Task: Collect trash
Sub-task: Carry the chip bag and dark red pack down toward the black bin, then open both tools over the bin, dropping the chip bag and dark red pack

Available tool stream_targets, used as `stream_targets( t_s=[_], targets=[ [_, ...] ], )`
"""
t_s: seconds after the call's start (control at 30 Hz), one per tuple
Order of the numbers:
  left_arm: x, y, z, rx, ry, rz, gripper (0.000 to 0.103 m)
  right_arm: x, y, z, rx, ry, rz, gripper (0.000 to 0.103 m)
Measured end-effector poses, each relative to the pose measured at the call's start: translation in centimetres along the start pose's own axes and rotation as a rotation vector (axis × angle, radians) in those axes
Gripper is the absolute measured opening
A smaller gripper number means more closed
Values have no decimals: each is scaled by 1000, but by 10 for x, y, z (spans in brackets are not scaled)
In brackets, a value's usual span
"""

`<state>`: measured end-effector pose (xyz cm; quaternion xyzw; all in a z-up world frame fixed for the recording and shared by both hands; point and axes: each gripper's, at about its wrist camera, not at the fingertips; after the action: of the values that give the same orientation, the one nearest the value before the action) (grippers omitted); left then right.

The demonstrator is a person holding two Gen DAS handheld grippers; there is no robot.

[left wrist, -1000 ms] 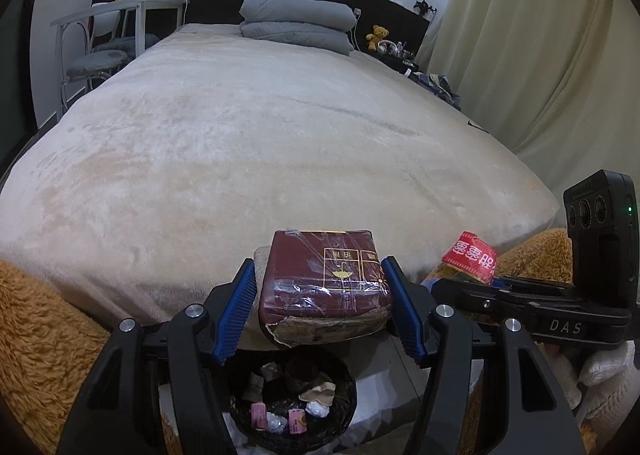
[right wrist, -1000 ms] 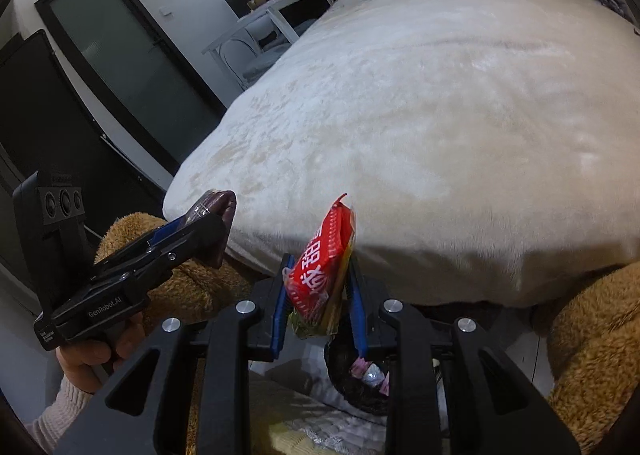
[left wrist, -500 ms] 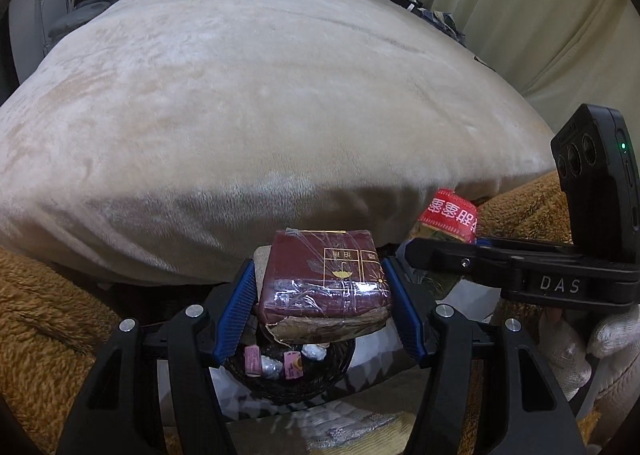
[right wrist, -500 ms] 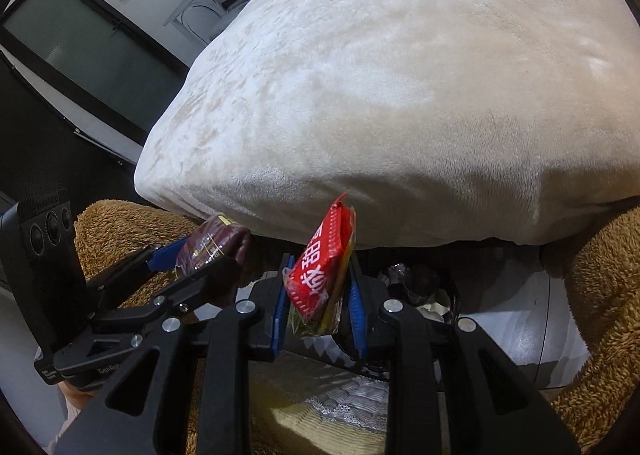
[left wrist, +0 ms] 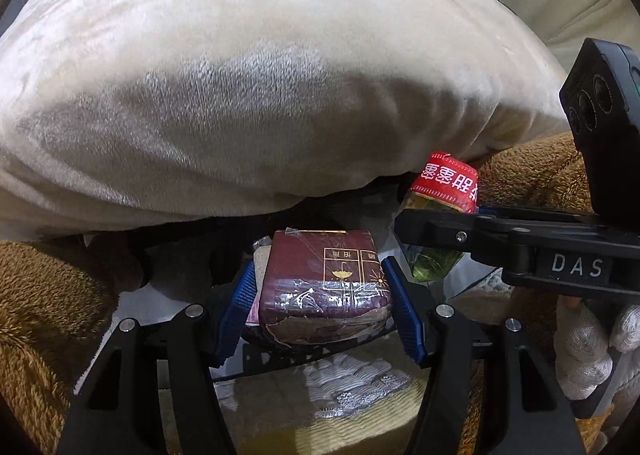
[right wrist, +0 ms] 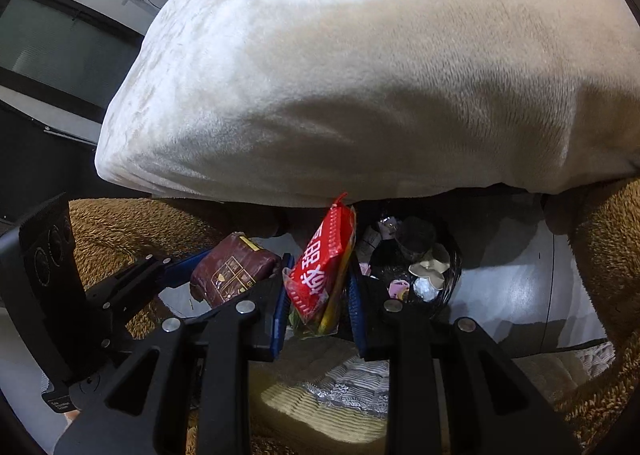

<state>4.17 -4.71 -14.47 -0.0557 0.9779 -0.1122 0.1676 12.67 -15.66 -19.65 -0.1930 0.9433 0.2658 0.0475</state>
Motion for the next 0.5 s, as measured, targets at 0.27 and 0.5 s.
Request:
stream_targets(
  t_s=[0.27,0.5],
  targets=[
    [5,6,11,10,62,-9,62,-4,-3,25,26,80,3,28],
    [2,6,20,-16,110,-13,62,-1,-14,39,54,137,46,28]
  ],
)
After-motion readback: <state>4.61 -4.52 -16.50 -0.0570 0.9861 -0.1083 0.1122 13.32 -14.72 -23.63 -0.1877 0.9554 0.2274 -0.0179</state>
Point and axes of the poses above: each gripper's, at about its wrist camera, not at the fingertips, and z roughly the way its jaws point, y to its left, x to its underside, and after that the axes turned 3 degrees about z, right-handed
